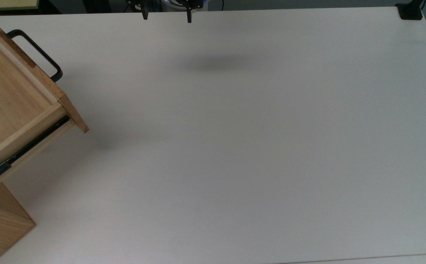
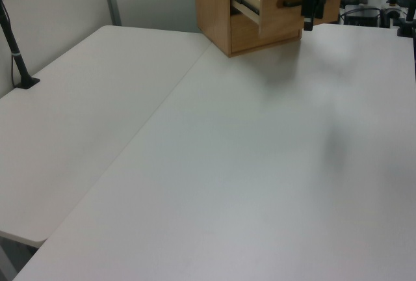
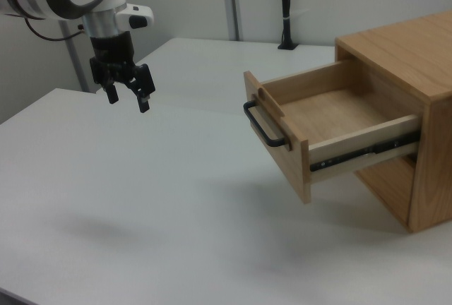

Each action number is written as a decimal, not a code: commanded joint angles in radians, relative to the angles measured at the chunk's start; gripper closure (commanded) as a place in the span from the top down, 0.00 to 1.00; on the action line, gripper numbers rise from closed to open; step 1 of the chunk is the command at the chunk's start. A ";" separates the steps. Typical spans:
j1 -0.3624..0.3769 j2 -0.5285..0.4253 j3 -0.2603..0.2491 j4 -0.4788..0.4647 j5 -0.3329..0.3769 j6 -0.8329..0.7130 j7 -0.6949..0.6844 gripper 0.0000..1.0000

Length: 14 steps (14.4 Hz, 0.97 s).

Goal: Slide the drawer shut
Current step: 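Move the gripper toward the open wooden drawer's front panel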

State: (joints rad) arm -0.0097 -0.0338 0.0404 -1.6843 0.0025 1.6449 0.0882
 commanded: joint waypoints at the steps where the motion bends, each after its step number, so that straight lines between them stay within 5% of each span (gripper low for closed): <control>1: -0.016 -0.001 -0.022 0.034 -0.001 -0.054 0.002 1.00; 10: -0.042 -0.011 -0.022 0.043 -0.003 -0.106 0.008 1.00; 11: -0.049 -0.011 -0.022 0.043 -0.001 -0.106 0.008 0.95; 13: -0.056 -0.008 -0.027 0.046 0.004 -0.096 0.016 0.56; 14: -0.073 -0.008 -0.033 0.055 0.010 -0.097 0.033 0.47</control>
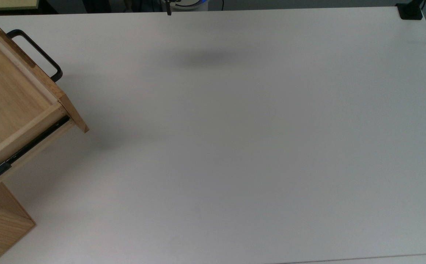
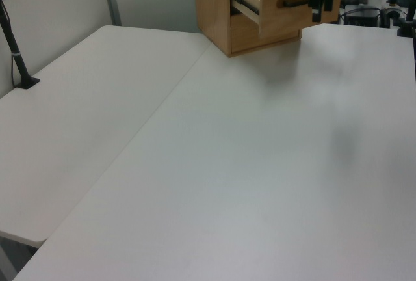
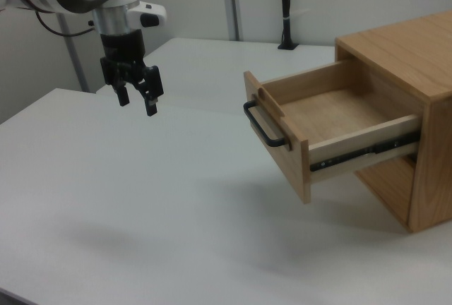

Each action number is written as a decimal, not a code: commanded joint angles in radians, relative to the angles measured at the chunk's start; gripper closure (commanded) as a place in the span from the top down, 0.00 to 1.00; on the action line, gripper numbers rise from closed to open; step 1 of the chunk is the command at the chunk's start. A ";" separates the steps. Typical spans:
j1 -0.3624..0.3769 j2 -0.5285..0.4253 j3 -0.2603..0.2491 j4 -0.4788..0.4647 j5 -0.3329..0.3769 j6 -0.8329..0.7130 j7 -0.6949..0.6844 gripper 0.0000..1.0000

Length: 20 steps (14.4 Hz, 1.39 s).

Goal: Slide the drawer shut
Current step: 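Move the gripper toward the open wooden drawer's front panel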

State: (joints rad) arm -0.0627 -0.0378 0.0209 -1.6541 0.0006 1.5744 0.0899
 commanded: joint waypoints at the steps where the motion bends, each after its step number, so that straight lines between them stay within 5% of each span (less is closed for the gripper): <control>1: -0.031 -0.004 -0.013 0.025 0.012 -0.025 0.056 0.37; 4: -0.055 0.006 -0.015 0.025 0.009 0.018 0.175 0.13; 20: -0.154 0.142 -0.022 0.025 -0.076 0.358 0.300 0.07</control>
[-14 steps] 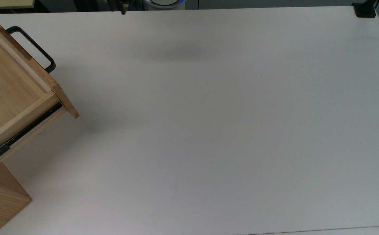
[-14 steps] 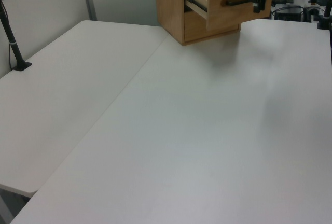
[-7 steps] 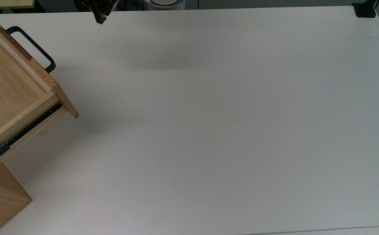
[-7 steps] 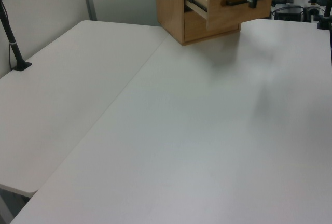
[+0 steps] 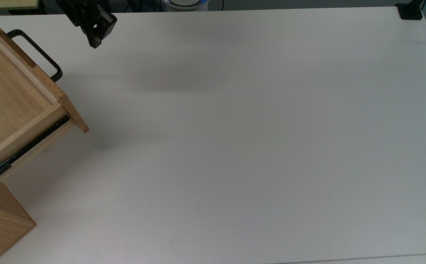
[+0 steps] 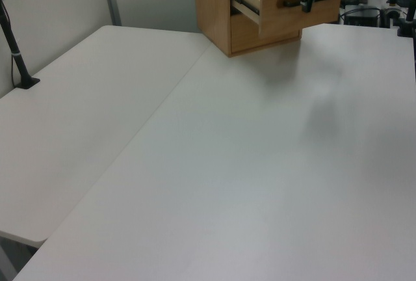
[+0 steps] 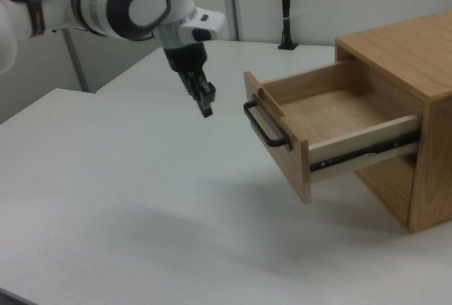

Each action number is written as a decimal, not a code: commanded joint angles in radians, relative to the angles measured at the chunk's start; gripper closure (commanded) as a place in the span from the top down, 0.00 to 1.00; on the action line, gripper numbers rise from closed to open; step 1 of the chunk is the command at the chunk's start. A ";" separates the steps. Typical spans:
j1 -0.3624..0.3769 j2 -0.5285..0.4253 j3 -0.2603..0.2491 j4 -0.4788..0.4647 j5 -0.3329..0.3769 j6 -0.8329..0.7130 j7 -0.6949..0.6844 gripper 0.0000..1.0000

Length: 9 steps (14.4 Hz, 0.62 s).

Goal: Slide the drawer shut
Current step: 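Push the drawer front with the gripper, sliding the drawer into the cabinet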

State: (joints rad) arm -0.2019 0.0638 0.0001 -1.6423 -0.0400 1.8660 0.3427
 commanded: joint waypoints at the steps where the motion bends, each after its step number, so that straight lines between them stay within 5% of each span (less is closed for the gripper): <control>1: -0.014 0.057 -0.003 0.013 -0.049 0.093 0.055 0.07; 6: -0.030 0.113 -0.046 0.022 -0.089 0.237 0.096 0.07; 9: -0.034 0.198 -0.057 0.148 -0.153 0.257 0.094 0.07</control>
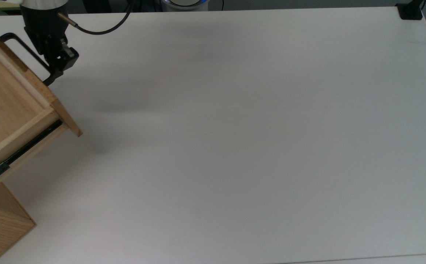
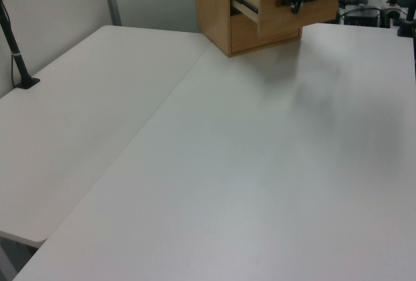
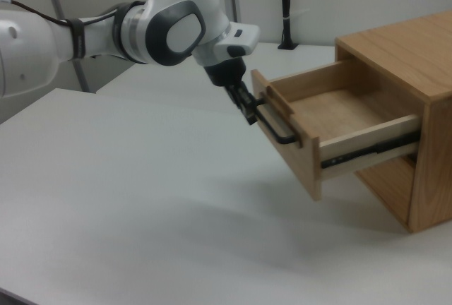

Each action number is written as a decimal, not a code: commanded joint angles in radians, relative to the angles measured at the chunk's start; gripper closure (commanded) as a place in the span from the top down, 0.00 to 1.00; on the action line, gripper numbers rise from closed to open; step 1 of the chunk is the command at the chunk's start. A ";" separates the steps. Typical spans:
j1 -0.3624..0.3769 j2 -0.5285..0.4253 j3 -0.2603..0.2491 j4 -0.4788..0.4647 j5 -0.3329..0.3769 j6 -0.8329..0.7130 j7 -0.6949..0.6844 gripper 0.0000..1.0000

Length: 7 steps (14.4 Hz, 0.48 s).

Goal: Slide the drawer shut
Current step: 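Push the drawer front with the gripper, sliding the drawer into the cabinet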

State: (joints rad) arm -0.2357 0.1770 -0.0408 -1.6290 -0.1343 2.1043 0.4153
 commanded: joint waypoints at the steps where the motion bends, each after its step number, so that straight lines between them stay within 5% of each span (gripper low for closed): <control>1: -0.008 0.120 -0.022 0.180 -0.068 0.017 0.020 0.07; 7: -0.040 0.186 -0.037 0.225 -0.180 0.190 0.022 0.07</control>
State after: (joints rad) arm -0.2584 0.3260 -0.0604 -1.4383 -0.2818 2.1880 0.4215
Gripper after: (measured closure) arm 0.925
